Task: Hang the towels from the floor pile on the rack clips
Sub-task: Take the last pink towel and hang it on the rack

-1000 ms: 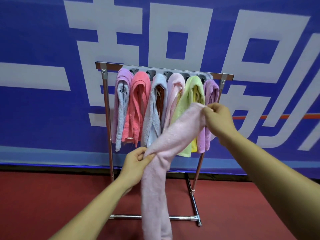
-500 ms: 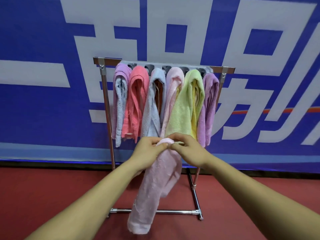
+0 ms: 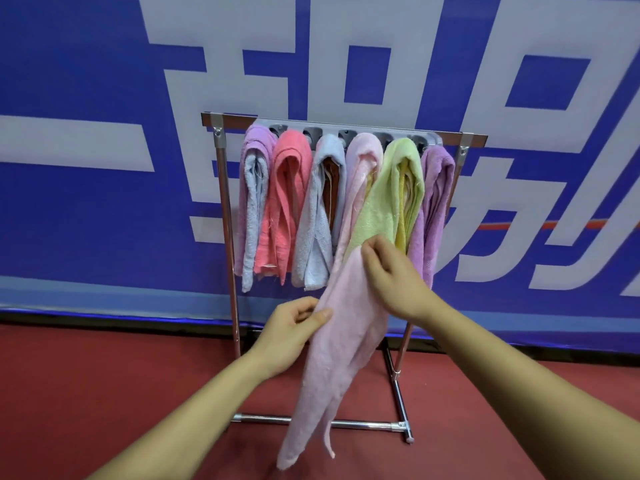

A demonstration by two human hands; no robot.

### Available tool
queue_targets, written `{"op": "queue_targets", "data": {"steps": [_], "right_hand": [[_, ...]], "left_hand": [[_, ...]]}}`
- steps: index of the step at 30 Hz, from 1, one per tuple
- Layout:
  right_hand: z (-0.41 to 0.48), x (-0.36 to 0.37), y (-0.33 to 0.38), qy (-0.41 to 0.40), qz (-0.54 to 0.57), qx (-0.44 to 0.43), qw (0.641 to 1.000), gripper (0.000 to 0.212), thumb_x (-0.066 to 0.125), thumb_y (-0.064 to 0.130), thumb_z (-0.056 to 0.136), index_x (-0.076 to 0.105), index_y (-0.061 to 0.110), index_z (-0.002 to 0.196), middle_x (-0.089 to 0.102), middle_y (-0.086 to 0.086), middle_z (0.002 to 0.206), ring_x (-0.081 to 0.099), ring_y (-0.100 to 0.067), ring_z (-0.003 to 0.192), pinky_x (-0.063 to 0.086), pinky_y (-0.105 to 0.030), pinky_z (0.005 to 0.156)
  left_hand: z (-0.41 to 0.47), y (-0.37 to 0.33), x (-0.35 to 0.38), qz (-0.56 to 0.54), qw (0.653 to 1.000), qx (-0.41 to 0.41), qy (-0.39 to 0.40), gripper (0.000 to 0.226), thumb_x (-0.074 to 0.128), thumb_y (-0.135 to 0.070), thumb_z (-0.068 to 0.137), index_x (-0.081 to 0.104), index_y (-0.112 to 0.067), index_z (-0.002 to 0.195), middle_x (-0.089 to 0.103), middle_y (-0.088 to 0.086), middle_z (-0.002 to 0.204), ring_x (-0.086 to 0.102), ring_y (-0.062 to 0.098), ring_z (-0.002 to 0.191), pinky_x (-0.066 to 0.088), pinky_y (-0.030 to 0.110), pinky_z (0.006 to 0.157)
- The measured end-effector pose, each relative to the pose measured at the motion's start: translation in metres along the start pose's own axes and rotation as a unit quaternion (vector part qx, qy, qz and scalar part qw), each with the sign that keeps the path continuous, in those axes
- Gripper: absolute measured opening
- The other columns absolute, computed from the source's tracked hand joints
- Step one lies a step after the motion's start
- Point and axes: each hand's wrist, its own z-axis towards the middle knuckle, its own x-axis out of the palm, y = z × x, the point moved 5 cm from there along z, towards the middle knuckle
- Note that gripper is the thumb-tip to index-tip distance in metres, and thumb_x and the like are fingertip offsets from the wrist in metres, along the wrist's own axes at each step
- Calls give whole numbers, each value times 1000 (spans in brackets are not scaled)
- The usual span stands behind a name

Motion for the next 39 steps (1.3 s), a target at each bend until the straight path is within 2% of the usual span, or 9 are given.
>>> {"op": "queue_targets", "data": {"steps": [9, 12, 16, 19, 21, 24, 30, 35, 39], "right_hand": [[-11, -30, -56, 28, -85, 160, 983, 32, 37, 26, 102, 45, 16, 72, 51, 3, 73, 46, -19, 72, 37, -30, 62], [-30, -22, -70, 124, -101, 202, 966, 41, 37, 42, 85, 66, 16, 72, 66, 6, 79, 59, -22, 80, 51, -40, 78], [-43, 12, -51, 166, 38, 141, 975, 28, 50, 27, 86, 72, 18, 100, 73, 1, 106, 64, -18, 109, 48, -38, 102], [-47, 34, -42, 172, 102, 117, 973, 30, 52, 21, 86, 71, 11, 107, 73, -9, 106, 63, -11, 97, 50, -37, 90], [-46, 38, -41, 151, 102, 106, 978, 12, 56, 16, 92, 67, 13, 89, 67, 1, 83, 54, -3, 80, 46, -34, 75], [-42, 39, -38, 124, 139, 110, 976, 30, 58, 12, 96, 50, 21, 68, 46, 18, 62, 40, 1, 60, 34, -22, 61], [-30, 27, -31, 82, 223, 143, 961, 28, 49, 9, 100, 60, 20, 76, 57, 24, 63, 49, 5, 64, 39, -13, 63], [-28, -4, -45, 36, 179, 151, 972, 19, 50, 9, 98, 64, 9, 85, 60, 12, 79, 52, 2, 72, 42, -15, 69], [-32, -15, -59, 34, 138, 150, 978, 21, 50, 13, 97, 55, 9, 77, 51, 4, 76, 44, -6, 67, 39, -25, 66]], "left_hand": [[4, -4, -1, 11, 999, 15, -29, 17, 64, -21, 97, 70, -6, 97, 71, 24, 97, 63, 16, 86, 50, 37, 82], [18, -18, 5, 35, 999, 22, -22, 15, 64, -24, 93, 72, -12, 95, 74, 17, 92, 63, 13, 83, 50, 36, 81], [28, -26, 24, 60, 998, 8, 15, 18, 66, -30, 89, 75, -17, 97, 77, 10, 95, 66, 12, 85, 53, 36, 83], [26, -26, 25, 53, 998, -18, 6, 19, 68, -32, 87, 77, -18, 95, 77, 13, 96, 69, 17, 89, 55, 40, 86], [24, -26, 16, 58, 998, -21, -17, 9, 68, -23, 92, 76, -18, 91, 78, 8, 91, 68, 15, 84, 54, 38, 82], [18, -25, 4, 81, 996, -19, -34, 7, 66, -20, 96, 70, -17, 92, 67, 2, 74, 57, 12, 73, 46, 32, 74], [3, -3, 1, 104, 992, -48, 46, 68, 64, -67, 83, 65, -2, 102, 64, 5, 94, 56, 17, 91, 48, 56, 90], [8, -10, 14, 37, 998, -52, 25, 23, 61, -28, 100, 68, -9, 89, 69, 11, 89, 58, 16, 85, 46, 36, 83], [22, -33, 36, -17, 999, -33, 1, 17, 58, -17, 101, 71, -7, 104, 75, 6, 94, 67, 11, 88, 54, 26, 80]]}}
